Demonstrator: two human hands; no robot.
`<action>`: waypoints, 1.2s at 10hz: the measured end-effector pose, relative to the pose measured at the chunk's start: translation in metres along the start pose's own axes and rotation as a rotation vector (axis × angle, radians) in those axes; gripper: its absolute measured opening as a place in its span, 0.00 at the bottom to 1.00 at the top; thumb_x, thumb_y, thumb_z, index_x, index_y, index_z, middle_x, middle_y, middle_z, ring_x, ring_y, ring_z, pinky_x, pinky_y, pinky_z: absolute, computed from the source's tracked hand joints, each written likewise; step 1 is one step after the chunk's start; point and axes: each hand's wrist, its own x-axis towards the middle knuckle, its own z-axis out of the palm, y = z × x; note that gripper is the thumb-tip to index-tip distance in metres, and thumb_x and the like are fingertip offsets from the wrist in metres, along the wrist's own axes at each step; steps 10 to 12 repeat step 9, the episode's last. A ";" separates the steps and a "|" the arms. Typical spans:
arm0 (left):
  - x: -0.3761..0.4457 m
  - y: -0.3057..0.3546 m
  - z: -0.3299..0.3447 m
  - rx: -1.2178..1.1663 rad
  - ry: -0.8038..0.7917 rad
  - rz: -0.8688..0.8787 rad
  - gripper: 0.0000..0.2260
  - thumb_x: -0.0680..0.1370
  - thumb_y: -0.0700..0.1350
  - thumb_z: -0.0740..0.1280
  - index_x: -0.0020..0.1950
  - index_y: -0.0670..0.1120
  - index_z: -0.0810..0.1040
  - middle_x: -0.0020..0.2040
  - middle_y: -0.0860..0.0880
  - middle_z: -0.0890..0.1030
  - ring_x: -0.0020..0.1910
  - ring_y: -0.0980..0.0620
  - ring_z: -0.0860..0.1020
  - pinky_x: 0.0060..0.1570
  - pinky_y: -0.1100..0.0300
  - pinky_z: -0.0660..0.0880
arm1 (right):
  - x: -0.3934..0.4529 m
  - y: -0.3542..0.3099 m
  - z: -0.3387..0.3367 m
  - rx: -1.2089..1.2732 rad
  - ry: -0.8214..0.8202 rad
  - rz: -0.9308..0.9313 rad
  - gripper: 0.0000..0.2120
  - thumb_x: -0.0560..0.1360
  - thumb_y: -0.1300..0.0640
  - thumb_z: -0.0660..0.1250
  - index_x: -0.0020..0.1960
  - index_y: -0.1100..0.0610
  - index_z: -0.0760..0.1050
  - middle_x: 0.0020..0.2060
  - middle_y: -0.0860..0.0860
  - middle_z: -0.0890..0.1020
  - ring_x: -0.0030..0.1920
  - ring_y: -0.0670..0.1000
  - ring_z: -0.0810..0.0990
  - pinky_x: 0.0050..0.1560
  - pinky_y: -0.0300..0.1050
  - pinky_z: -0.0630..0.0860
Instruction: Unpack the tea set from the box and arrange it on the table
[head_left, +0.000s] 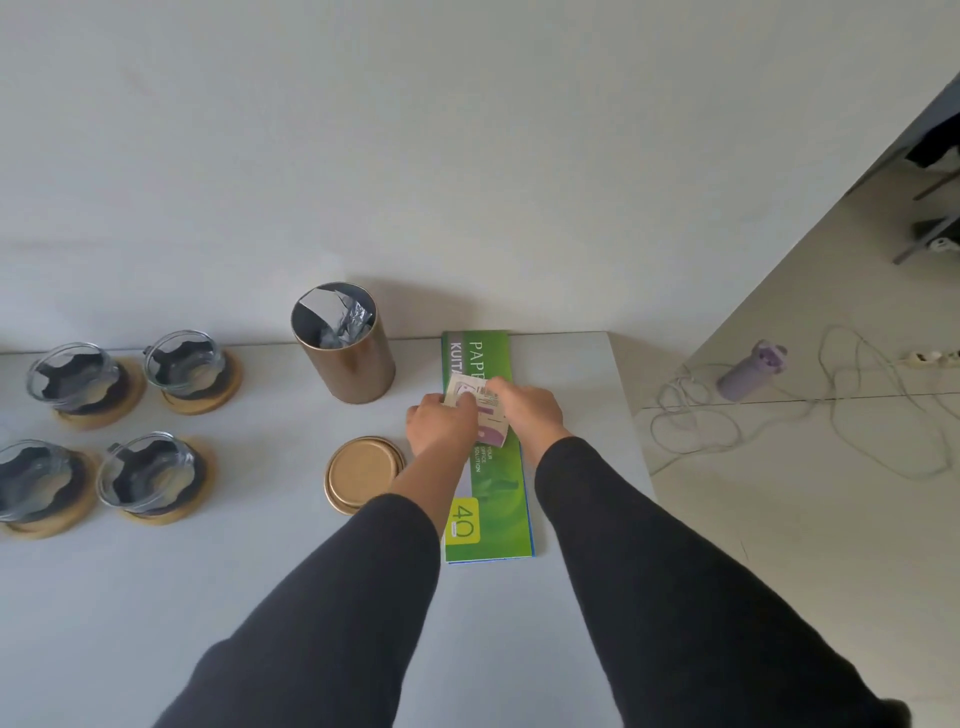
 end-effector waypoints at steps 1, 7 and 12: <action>0.006 0.004 -0.001 -0.032 -0.002 -0.017 0.18 0.78 0.51 0.56 0.62 0.45 0.77 0.58 0.42 0.79 0.57 0.42 0.76 0.58 0.55 0.71 | 0.005 -0.005 -0.001 0.016 -0.004 0.017 0.17 0.73 0.46 0.63 0.30 0.56 0.72 0.29 0.50 0.76 0.31 0.50 0.73 0.33 0.42 0.68; -0.032 -0.002 -0.010 -0.360 -0.061 0.004 0.24 0.81 0.50 0.53 0.77 0.47 0.56 0.71 0.42 0.69 0.67 0.42 0.70 0.62 0.54 0.66 | -0.018 0.003 -0.003 0.153 -0.012 -0.085 0.33 0.75 0.47 0.64 0.75 0.58 0.58 0.66 0.54 0.73 0.65 0.53 0.70 0.59 0.43 0.66; -0.042 -0.023 -0.033 -0.303 -0.067 0.056 0.23 0.81 0.52 0.52 0.76 0.48 0.58 0.70 0.41 0.70 0.67 0.40 0.69 0.67 0.49 0.66 | -0.051 0.000 0.005 0.238 0.119 -0.156 0.26 0.75 0.50 0.65 0.70 0.58 0.64 0.53 0.52 0.77 0.53 0.51 0.75 0.51 0.40 0.67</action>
